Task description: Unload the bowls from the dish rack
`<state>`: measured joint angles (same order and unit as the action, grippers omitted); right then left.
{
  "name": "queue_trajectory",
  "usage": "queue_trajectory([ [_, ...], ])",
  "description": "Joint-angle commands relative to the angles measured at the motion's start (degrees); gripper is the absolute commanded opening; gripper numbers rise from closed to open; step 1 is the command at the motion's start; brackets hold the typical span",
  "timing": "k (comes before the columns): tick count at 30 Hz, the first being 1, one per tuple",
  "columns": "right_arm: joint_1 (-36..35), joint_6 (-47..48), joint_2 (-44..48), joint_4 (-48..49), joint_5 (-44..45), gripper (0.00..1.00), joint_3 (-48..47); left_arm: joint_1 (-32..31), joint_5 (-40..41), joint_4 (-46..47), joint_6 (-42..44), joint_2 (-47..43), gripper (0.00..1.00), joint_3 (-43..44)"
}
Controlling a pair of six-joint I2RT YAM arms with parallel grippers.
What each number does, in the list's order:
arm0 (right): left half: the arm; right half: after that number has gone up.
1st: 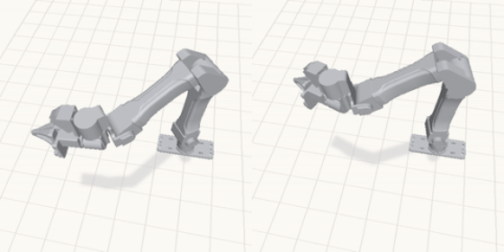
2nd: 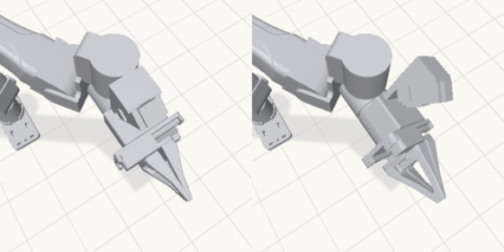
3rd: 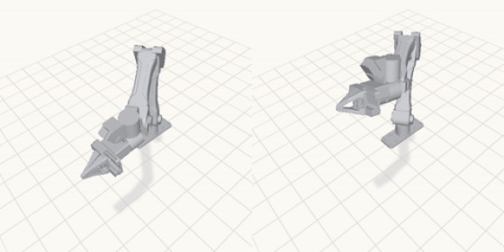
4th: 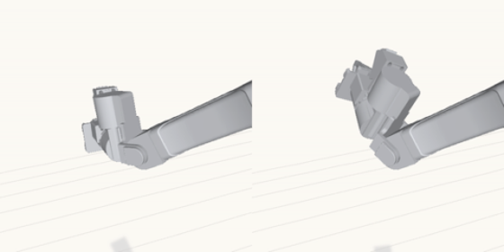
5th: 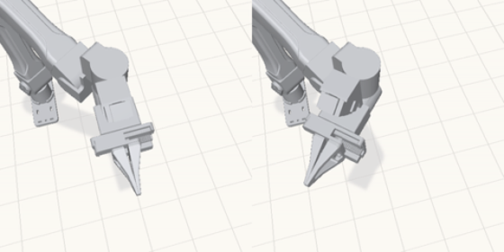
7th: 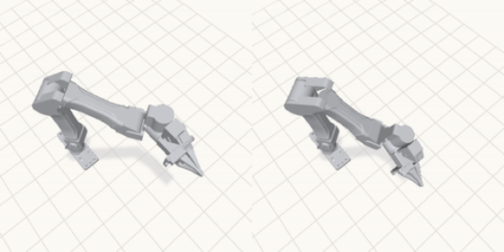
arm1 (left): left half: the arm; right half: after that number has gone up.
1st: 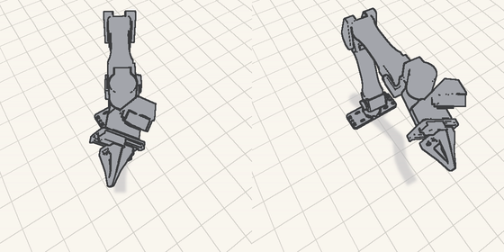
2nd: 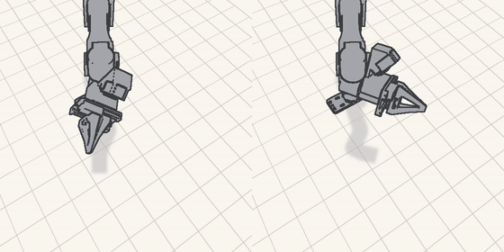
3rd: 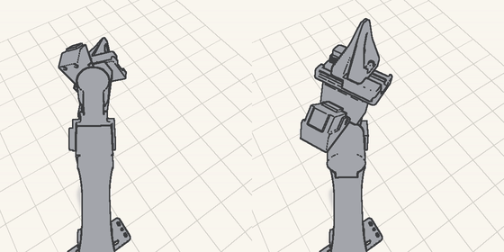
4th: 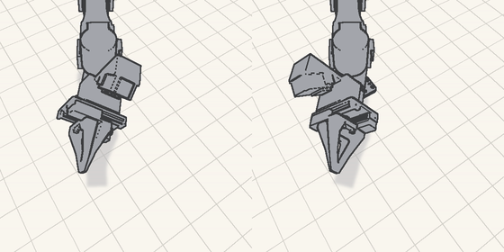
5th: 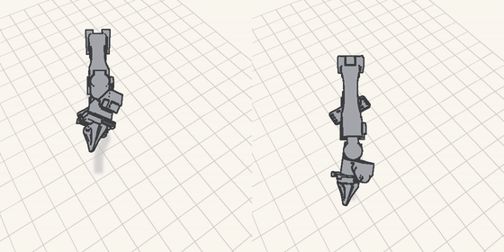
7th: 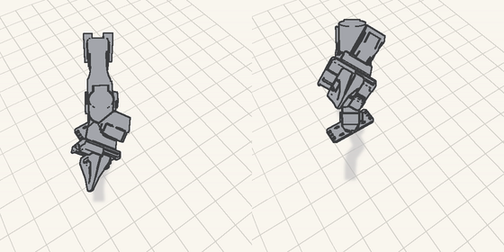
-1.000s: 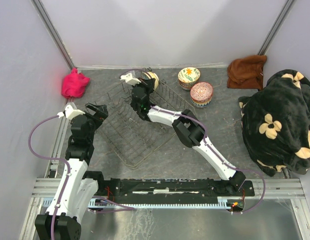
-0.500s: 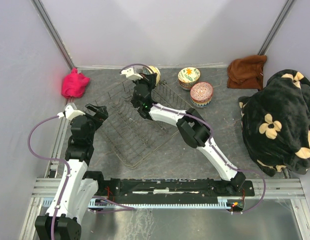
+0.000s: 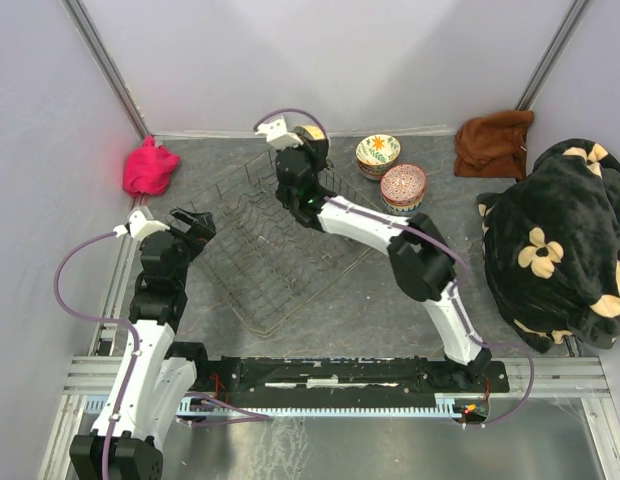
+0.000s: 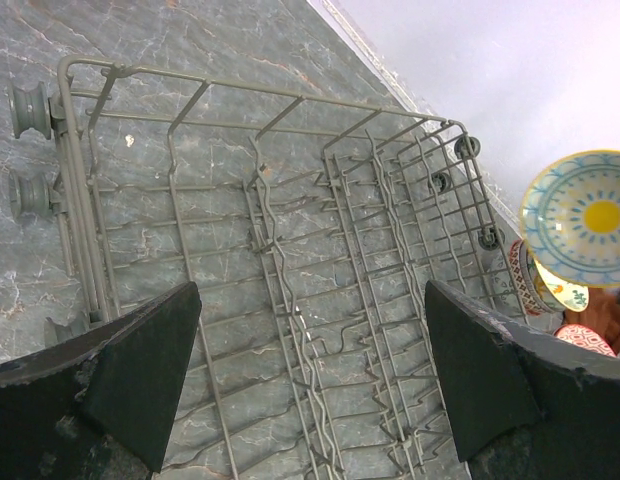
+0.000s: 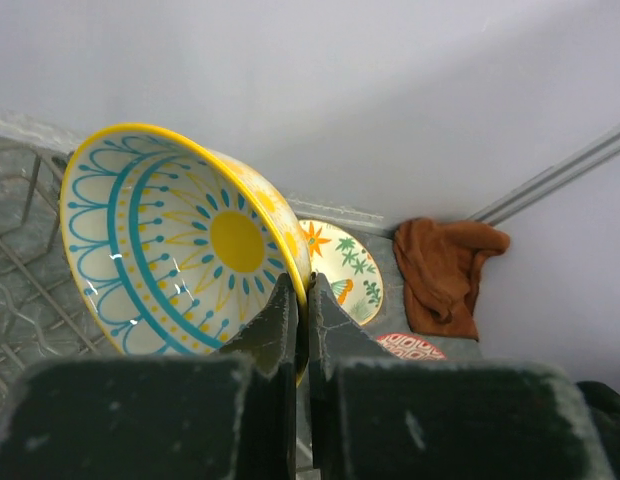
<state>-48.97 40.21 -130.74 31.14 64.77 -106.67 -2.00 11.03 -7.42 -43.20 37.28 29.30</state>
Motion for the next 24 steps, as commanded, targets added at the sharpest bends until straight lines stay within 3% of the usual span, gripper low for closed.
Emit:
queue_trajectory([
  [1, 3.48, -20.86, 15.07, -18.07, -4.92, 0.01, 1.80, -0.11, -0.40, 1.72, 1.26, -0.65, 0.99, 2.34],
  [5, 8.47, -34.29, 22.52, -35.67, -11.62, 0.01, 3.43, -0.10, -2.30, 2.73, 1.11, 0.35, 0.99, 2.26],
  [10, 18.76, -50.23, 29.67, -53.86, -26.62, 0.01, 5.77, -0.11, -4.00, 4.27, 1.07, 1.58, 0.99, 1.66],
  [16, 28.65, -58.69, 34.82, -59.38, -38.53, 0.01, 12.06, -0.10, -5.05, 5.90, 0.43, 2.73, 0.99, 0.99],
  [24, 36.46, -62.17, 36.40, -60.66, -49.32, 0.01, 17.38, -0.07, -6.67, 8.06, -0.66, 3.51, 0.99, 0.27],
])
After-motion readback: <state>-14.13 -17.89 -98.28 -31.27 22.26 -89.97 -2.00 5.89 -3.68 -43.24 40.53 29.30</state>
